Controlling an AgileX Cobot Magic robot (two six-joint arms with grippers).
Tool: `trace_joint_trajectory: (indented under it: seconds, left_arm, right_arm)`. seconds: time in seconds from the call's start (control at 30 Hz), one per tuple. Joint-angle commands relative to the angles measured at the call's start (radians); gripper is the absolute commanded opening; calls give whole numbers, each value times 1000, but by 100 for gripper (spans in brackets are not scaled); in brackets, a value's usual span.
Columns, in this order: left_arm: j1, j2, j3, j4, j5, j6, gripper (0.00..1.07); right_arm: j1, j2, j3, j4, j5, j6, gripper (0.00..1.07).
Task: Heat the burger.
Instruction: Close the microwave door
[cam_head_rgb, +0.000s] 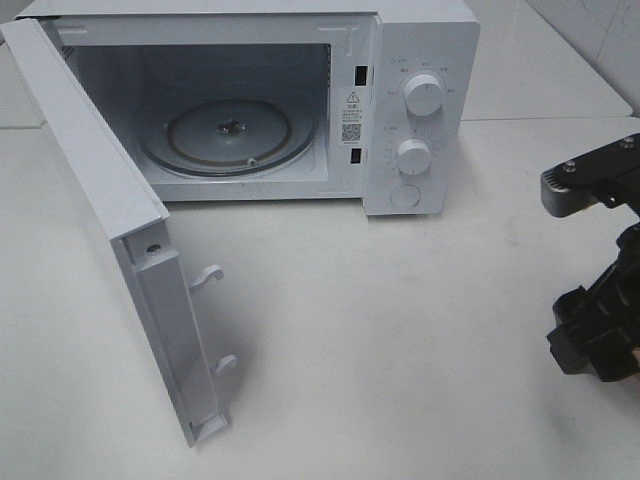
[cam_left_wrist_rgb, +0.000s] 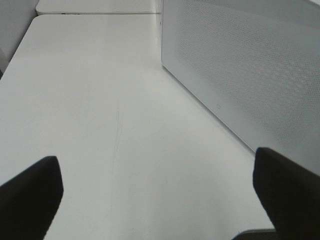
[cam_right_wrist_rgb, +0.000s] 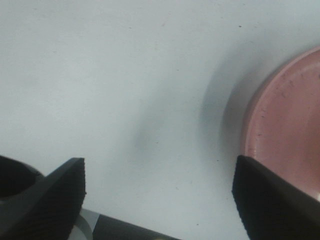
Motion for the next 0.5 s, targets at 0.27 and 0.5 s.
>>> trace_joint_trajectory:
  seconds: [0.27,0.5]
  left_arm:
    - [3,-8,1,-2,-11,-6,98]
    - [3,-8,1,-2,-11,-6,98]
  right_arm:
    - [1,-247,-5,87,78,-108,76]
    - [1,-377,-5,87,153,-115,77]
